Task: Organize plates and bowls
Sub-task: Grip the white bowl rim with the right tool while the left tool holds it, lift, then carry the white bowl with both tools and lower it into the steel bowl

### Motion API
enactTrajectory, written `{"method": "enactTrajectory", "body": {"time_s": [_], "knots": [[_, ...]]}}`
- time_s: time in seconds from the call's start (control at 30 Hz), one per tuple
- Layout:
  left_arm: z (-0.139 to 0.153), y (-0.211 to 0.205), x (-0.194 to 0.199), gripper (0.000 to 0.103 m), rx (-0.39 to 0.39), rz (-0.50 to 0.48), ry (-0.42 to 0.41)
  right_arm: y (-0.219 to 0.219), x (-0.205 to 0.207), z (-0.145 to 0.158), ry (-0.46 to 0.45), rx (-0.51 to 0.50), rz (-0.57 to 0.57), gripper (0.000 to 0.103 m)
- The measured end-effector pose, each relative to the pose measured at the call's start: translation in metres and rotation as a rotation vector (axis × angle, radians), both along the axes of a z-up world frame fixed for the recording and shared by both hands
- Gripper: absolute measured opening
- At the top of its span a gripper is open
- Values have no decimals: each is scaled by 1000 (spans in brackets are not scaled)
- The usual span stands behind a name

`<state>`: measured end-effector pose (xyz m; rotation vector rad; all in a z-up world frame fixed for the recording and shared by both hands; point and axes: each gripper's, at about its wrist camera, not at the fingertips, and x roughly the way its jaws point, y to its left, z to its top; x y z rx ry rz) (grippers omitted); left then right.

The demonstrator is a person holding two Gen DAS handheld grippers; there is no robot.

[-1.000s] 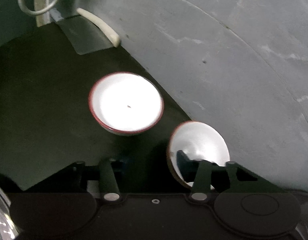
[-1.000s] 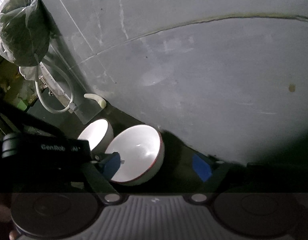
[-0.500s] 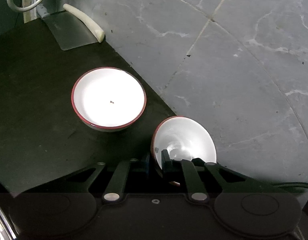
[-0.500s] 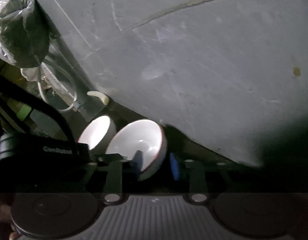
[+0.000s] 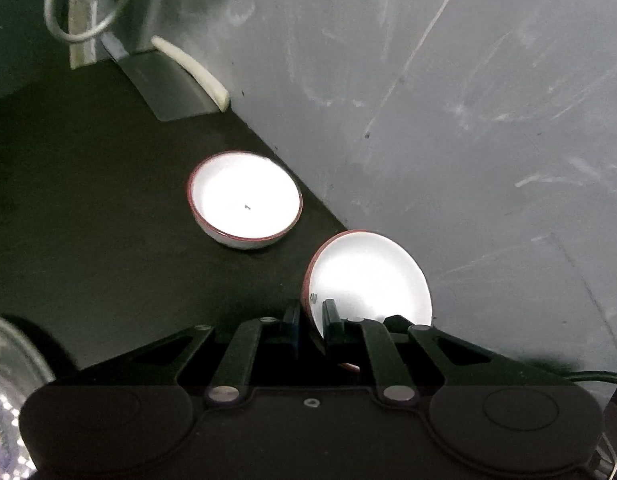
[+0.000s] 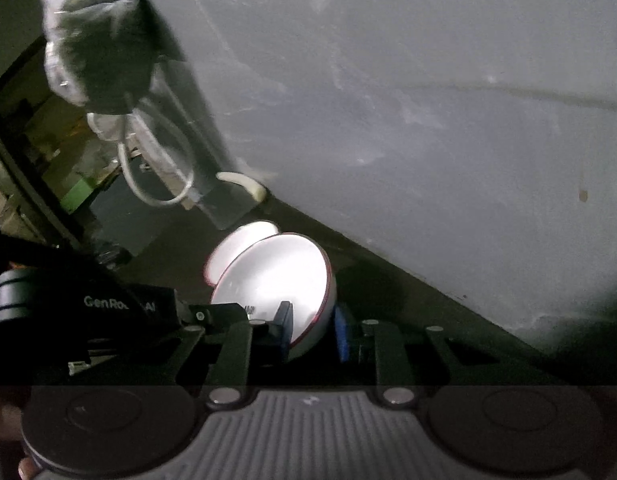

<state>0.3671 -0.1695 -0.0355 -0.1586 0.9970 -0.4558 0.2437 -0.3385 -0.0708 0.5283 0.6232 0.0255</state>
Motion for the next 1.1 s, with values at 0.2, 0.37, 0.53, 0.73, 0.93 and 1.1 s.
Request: {"method": "enactTrajectory", "body": {"time_s": [0.2,0.37,0.53,0.73,0.93,1.1], "knots": [[27,22,-26,11,-35,47,-59,18,-9,28,-51,-31,68,24],[47,45,-55,11,-57,84,-89,34,-22,48,-86,-59,146,24],[55,69,-85,11,-70,114,-91,51,-38,60,-88,-81,251,24],[52,87,-114,10,-72,155,-75,66,-55,60,-59,-103,340,24],[43,95,-133,10,-69,155,-40,68,-81,56,-20,-116,397,24],[35,97,-141,10,-57,153,-7,72,-88,54,23,-134,426,24]]}}
